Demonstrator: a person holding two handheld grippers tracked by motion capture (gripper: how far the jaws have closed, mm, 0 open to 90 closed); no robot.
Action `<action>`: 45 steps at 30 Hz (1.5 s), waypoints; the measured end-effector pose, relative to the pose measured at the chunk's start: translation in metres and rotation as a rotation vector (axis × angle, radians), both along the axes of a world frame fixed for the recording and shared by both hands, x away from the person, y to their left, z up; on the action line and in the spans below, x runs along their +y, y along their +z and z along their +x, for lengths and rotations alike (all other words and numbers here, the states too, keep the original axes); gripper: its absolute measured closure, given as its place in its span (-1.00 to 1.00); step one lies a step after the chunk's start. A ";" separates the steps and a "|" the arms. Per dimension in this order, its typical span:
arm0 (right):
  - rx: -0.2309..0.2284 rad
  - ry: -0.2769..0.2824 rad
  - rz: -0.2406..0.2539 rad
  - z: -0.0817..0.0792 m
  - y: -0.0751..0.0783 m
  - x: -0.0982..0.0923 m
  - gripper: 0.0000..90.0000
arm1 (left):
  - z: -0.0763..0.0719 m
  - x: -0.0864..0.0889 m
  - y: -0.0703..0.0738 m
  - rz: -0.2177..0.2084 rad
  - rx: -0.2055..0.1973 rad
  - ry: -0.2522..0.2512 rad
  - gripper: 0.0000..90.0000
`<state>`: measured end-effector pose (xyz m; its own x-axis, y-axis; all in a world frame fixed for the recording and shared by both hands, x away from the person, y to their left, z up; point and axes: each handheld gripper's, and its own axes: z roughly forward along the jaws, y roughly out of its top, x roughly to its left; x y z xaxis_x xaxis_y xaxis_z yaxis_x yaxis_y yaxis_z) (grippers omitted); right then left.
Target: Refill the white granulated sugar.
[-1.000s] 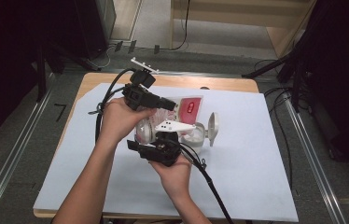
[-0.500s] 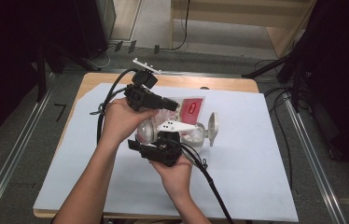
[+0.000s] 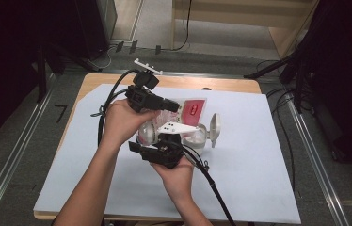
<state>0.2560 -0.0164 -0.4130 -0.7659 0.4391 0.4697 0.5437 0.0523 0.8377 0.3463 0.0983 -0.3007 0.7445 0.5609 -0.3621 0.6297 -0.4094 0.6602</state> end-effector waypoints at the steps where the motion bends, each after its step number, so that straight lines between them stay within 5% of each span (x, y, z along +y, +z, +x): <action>1: -0.004 0.000 -0.002 0.000 0.000 0.000 0.33 | 0.000 0.000 0.000 -0.005 -0.002 0.000 0.81; 31: -0.002 -0.009 -0.005 -0.004 0.001 -0.004 0.39 | -0.003 -0.007 -0.001 -0.006 -0.009 -0.029 0.80; 45: -0.001 -0.027 0.002 0.002 -0.001 -0.003 0.38 | -0.003 -0.009 -0.001 -0.016 -0.046 -0.005 0.80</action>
<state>0.2582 -0.0197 -0.4140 -0.7542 0.4590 0.4696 0.5438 0.0357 0.8385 0.3435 0.0891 -0.3017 0.7634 0.5517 -0.3360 0.5962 -0.4015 0.6952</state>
